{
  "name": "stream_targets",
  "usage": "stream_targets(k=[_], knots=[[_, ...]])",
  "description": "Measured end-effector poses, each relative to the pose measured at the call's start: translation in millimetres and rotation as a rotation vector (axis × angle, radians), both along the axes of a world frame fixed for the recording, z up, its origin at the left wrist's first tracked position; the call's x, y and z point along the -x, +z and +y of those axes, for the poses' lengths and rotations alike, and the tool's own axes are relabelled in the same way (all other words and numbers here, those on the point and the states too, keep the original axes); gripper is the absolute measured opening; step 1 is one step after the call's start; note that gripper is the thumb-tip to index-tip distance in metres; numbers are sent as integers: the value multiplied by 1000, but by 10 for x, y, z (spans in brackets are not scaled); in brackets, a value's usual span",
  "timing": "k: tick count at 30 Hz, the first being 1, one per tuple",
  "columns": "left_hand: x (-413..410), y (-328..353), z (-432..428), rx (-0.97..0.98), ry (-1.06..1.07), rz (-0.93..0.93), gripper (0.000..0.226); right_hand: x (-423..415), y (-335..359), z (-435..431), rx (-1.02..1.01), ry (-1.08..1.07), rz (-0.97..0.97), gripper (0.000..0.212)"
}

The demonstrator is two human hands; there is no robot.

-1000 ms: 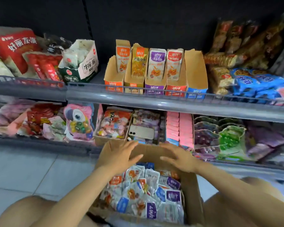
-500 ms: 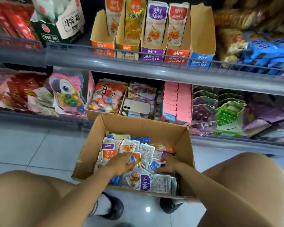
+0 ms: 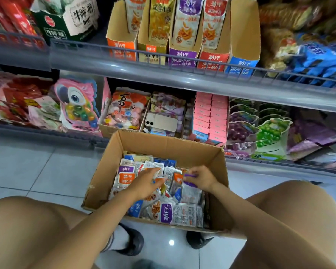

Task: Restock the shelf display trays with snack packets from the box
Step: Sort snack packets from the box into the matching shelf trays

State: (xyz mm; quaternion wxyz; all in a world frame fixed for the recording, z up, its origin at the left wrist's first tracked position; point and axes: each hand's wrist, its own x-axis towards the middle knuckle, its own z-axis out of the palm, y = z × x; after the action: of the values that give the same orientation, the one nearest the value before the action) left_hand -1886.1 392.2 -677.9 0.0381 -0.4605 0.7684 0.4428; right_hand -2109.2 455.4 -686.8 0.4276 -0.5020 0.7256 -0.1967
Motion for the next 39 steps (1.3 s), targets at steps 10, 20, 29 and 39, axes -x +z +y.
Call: stream_targets(k=[10,20,29,39], knots=[[239,817,-95,-335,88,298,45,42,1196,-207,105,10,-409,13],[175,1195,-58,-337,477,667,37,-301,1385,-244,258,-314,-701,46],[151,1312,-67,-490,604,860,40,-430,1416,-226,206,-346,-786,27],[217,1304,-142,-446,893,1001,22,-489,1384,-205,210,-544,-841,10]])
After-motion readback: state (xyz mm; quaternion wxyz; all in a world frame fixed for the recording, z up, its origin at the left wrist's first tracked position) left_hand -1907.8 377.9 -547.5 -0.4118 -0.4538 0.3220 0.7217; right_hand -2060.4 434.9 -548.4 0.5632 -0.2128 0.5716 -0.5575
